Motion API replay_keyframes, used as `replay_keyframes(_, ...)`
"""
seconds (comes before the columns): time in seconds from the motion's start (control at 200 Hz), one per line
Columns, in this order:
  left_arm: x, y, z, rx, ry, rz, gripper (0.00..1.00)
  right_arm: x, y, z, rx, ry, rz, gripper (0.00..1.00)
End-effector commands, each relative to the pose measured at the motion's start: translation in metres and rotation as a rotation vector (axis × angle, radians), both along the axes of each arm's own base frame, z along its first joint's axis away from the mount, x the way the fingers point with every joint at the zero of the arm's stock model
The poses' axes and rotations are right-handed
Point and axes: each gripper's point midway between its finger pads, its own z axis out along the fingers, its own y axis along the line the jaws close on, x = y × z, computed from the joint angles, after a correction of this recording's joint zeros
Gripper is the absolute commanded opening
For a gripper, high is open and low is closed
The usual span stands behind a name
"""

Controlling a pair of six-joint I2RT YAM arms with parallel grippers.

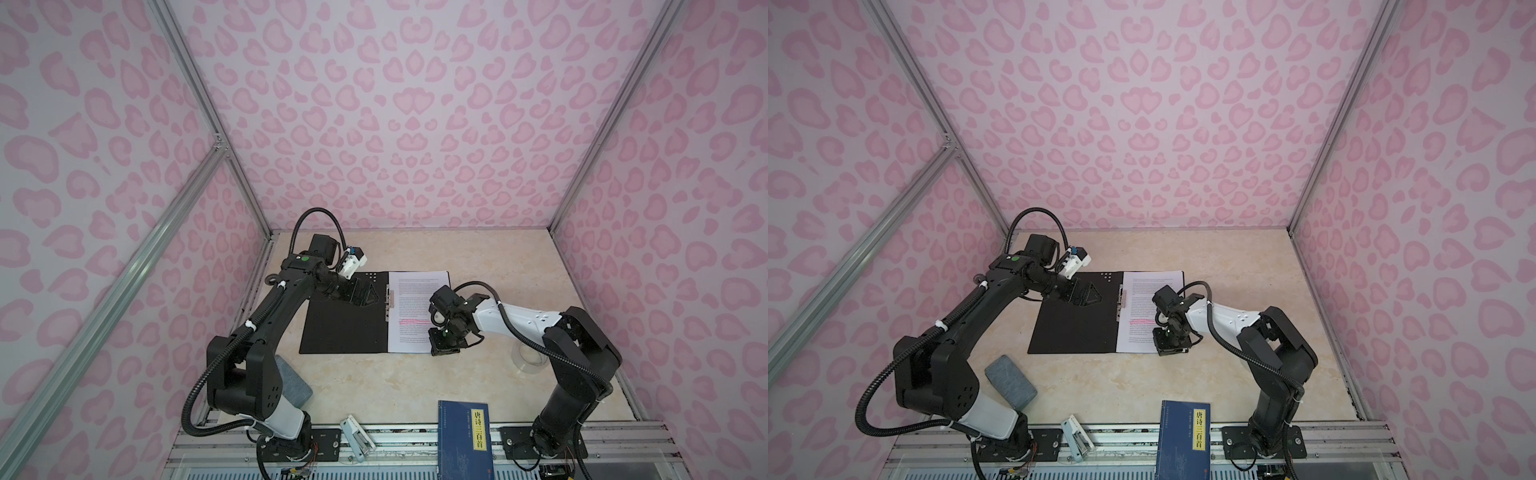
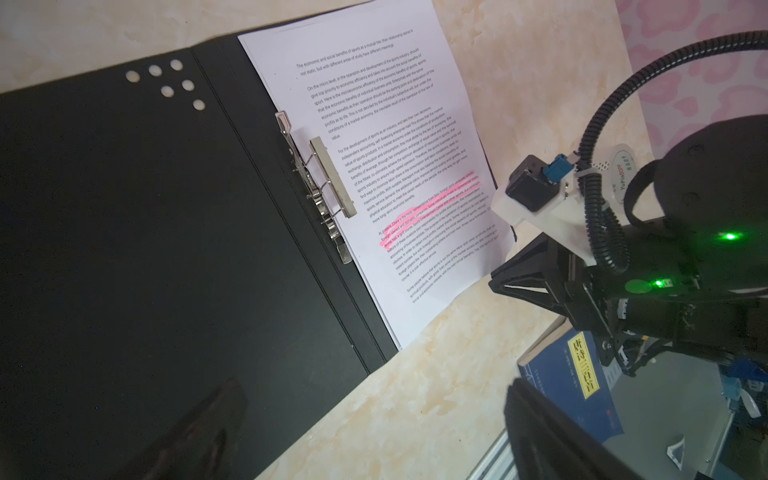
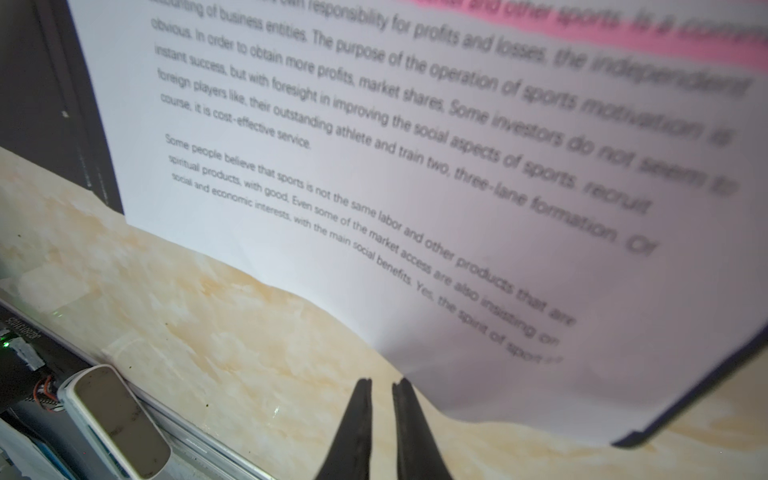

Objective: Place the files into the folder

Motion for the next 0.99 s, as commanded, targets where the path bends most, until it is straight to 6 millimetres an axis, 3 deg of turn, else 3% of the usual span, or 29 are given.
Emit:
replay_keyframes(0.0,-0.004,0.0,-0.003,-0.002,0.006,-0.008,1.0,0.0,-0.003,-0.004,-0.022,0.006,0.007,0.16)
replay_keyframes(0.2,-0.005,0.0,-0.005,0.0,0.01,-0.008,1.0,0.001,-0.002,0.0,-0.019,-0.003,0.003,0.17)
replay_keyframes(0.365,-0.005,-0.001,0.0,-0.008,0.002,-0.009,1.0,-0.004,0.0,0.015,0.007,-0.012,0.013,0.17)
replay_keyframes(0.51,-0.005,-0.003,0.004,-0.008,-0.016,-0.026,1.0,-0.009,-0.013,0.025,-0.016,-0.04,0.0,0.17)
replay_keyframes(0.615,-0.007,-0.009,0.001,0.006,-0.022,-0.06,0.99,-0.002,-0.019,0.032,-0.005,-0.084,-0.039,0.15)
replay_keyframes(0.765,-0.015,-0.033,-0.005,0.007,-0.024,-0.13,0.98,0.021,-0.029,0.03,0.077,-0.128,-0.148,0.11)
replay_keyframes(0.99,-0.021,-0.092,-0.016,-0.051,-0.041,-0.233,0.97,0.037,-0.024,0.029,0.226,-0.133,-0.238,0.1)
